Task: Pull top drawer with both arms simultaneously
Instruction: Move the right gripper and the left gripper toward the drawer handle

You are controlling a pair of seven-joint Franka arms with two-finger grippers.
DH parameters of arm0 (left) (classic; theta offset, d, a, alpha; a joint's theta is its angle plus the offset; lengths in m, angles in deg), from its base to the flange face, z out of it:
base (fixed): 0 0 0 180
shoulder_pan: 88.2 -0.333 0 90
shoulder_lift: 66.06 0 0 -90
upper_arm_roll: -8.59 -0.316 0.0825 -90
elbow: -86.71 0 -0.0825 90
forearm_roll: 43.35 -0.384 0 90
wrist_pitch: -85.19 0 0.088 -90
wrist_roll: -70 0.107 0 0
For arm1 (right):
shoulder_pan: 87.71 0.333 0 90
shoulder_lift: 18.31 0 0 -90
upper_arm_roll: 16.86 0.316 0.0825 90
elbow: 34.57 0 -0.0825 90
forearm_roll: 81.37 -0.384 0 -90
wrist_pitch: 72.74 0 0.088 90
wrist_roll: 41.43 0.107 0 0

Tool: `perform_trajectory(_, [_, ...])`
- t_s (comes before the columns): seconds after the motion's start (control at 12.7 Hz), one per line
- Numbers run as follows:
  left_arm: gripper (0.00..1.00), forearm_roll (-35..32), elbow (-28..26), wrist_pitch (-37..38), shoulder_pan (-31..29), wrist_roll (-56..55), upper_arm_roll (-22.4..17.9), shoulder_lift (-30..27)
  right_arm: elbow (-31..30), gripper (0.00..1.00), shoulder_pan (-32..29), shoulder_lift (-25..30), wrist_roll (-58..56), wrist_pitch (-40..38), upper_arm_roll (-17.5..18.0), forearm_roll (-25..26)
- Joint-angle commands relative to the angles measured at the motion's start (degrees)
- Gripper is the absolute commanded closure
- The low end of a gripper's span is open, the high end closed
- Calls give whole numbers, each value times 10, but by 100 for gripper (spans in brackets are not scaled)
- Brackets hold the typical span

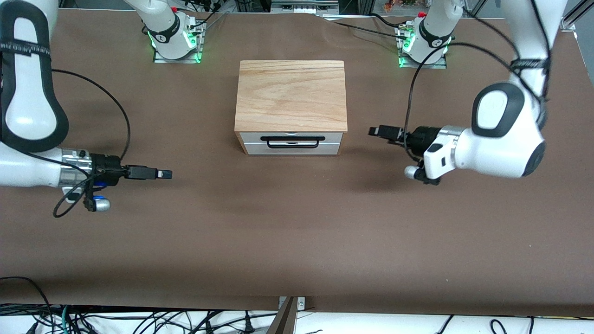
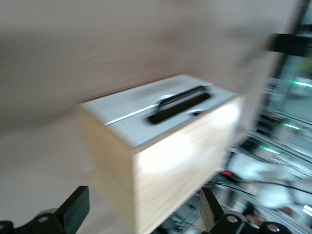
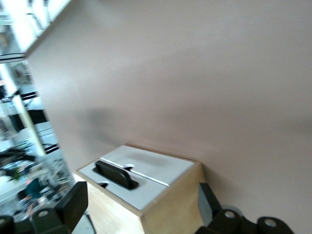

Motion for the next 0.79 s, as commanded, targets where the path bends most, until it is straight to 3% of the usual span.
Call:
perform_trajectory(0.0, [0,113,28,-11,12,129,0,81,2,0,6,-37,-70,3,1,-72])
perform_trajectory(0.16, [0,188,22,-52,39,229,-1,117,-3,0,25,-63,-113,3,1,-125])
perform_trajectory(0.39, [0,324,-26,-60,72,355,-1,143,-33,0,54,-102,-225,-2,1,-252])
perform_trajectory(0.71, [6,389,-107,-58,75,459,10,143,-54,0,103,-128,-298,-4,2,-339])
